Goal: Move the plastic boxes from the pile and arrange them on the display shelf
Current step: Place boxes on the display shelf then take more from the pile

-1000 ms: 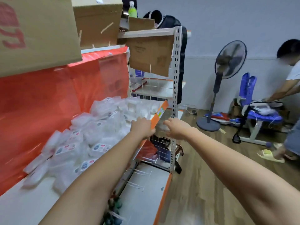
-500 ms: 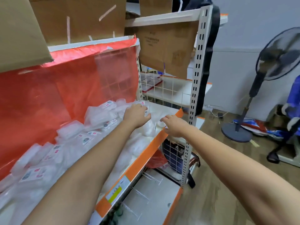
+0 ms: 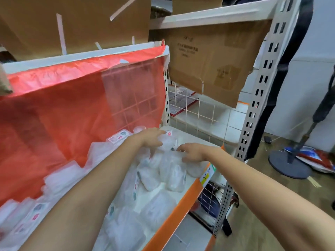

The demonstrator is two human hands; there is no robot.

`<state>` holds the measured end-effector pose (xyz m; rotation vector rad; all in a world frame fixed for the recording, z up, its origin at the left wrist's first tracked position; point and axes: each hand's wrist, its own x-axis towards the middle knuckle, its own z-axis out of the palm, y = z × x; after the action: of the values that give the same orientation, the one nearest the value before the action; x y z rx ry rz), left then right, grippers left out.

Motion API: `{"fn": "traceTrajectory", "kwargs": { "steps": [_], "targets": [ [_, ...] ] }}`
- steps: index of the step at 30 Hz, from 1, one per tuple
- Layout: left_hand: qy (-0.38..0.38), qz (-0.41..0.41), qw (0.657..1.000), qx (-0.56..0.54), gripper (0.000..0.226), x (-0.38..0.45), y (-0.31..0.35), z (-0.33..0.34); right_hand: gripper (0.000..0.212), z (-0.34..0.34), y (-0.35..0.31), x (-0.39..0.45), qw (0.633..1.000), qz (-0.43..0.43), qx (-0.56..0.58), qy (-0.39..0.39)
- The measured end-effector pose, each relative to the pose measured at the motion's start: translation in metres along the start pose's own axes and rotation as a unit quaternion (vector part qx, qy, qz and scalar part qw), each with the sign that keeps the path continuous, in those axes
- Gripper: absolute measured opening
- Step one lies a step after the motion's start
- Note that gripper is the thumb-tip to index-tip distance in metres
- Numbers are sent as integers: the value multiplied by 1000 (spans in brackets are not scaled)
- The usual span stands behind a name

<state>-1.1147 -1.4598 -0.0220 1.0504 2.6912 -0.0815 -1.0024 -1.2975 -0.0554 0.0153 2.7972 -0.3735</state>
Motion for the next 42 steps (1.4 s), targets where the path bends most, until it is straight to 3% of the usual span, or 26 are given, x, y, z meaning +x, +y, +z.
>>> {"fn": "traceTrajectory", "kwargs": {
  "steps": [8,13,17,24,27,31,34,40,42],
  "targets": [
    [-51,9,999,8,80,6,0,-3,51,-10,16,21,996,-21,71,-42],
    [16,-12,999,-32,75,5,2,4,53,-16,21,24,991,-53,98,-75],
    [94,-29,991,-92,73,-2,8,4,48,-23,31,22,983,-77,161,-47],
    [186,-95,925,-318,34,-26,17,1,46,-44,47,16,926,-112,355,55],
    [218,-125,884,-394,41,-32,22,0,47,-49,50,17,902,-131,403,81],
    [209,-145,848,-466,30,-38,25,3,43,-50,53,19,889,-151,423,92],
    [204,-143,822,-513,38,-40,31,4,44,-48,56,19,876,-175,439,98],
    [219,-146,765,-587,35,-36,44,6,59,-43,58,20,851,-180,482,105],
    [230,-142,765,-585,32,-35,46,6,64,-40,60,23,835,-168,512,107]
  ]
}}
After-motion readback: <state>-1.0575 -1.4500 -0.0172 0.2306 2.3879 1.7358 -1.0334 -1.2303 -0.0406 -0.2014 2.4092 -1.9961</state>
